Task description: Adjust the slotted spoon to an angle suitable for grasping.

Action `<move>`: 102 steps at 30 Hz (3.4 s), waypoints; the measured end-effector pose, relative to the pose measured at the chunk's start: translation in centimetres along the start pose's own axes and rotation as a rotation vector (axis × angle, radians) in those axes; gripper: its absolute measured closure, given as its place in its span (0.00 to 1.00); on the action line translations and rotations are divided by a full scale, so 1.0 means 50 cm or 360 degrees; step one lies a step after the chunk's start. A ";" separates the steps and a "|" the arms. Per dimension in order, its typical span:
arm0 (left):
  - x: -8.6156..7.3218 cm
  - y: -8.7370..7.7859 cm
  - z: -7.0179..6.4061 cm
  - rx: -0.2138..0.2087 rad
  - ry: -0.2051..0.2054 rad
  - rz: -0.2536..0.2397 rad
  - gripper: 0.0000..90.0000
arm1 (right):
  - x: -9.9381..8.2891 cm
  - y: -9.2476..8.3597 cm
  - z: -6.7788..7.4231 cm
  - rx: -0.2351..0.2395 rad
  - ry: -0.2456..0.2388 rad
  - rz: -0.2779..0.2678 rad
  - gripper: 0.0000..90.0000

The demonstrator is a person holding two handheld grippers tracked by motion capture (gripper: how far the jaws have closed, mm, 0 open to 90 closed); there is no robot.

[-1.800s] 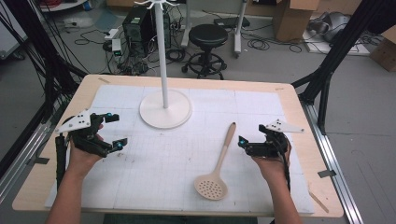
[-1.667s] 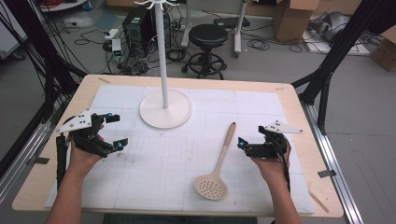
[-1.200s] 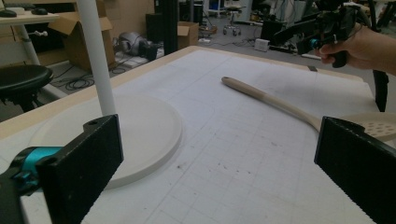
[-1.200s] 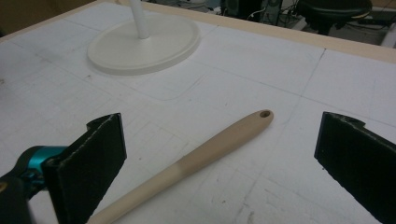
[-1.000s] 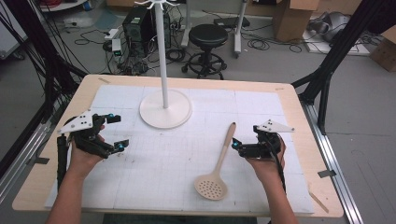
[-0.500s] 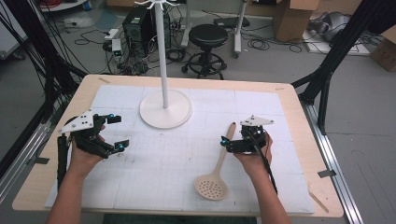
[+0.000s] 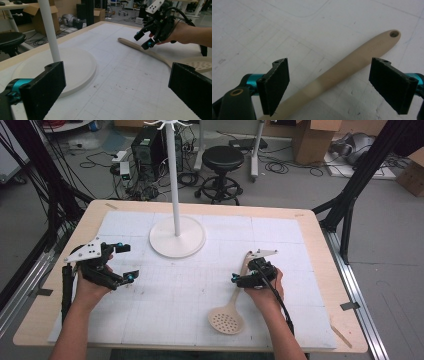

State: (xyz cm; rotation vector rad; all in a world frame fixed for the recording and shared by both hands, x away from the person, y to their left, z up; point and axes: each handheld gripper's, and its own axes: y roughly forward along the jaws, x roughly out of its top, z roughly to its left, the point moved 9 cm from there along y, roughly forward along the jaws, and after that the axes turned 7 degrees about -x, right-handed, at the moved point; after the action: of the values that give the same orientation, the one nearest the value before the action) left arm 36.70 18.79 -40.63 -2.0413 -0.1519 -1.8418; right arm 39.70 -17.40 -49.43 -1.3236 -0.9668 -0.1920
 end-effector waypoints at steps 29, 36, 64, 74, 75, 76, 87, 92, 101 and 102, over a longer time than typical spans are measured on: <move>0.002 -0.002 0.003 0.0001 -0.0011 -0.0021 0.02 | -0.019 0.004 0.028 0.0172 -0.0062 0.0220 0.49; 0.002 -0.003 0.003 0.0001 -0.0005 -0.0023 0.02 | -0.010 0.003 0.056 0.0278 -0.0179 0.0273 0.61; 0.004 -0.007 0.004 0.0005 -0.0002 -0.0026 0.02 | 0.013 -0.023 0.074 0.0218 -0.0237 0.0328 0.52; 0.005 -0.009 0.005 0.0007 -0.0006 -0.0033 0.02 | 0.001 0.008 0.087 0.0222 -0.0379 0.0485 0.73; 0.005 -0.008 0.005 0.0006 -0.0006 -0.0033 0.02 | 0.001 0.008 0.089 0.0227 -0.0405 0.0477 0.74; 0.005 -0.008 0.006 0.0004 0.0000 -0.0030 0.02 | 0.002 0.007 0.092 0.0239 -0.0429 0.0475 0.77; 0.005 -0.009 0.005 0.0005 0.0000 -0.0028 0.02 | 0.001 0.000 0.132 0.0323 -0.0701 0.0424 0.83; 0.004 -0.008 0.005 0.0005 -0.0002 -0.0028 0.02 | 0.017 -0.018 0.134 0.0436 -0.0542 0.0325 0.67; 0.003 -0.008 0.005 0.0004 -0.0001 -0.0018 0.02 | 0.029 -0.036 0.111 0.0469 -0.0376 0.0252 0.54; 0.003 -0.007 0.004 0.0005 -0.0005 -0.0021 0.02 | 0.028 -0.031 0.112 0.0477 -0.0378 0.0263 0.54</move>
State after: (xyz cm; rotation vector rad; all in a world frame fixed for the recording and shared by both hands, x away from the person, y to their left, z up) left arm 36.81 19.14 -40.42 -2.0461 -0.1693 -1.8451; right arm 36.87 -12.39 -47.69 -1.1570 -1.0338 0.2343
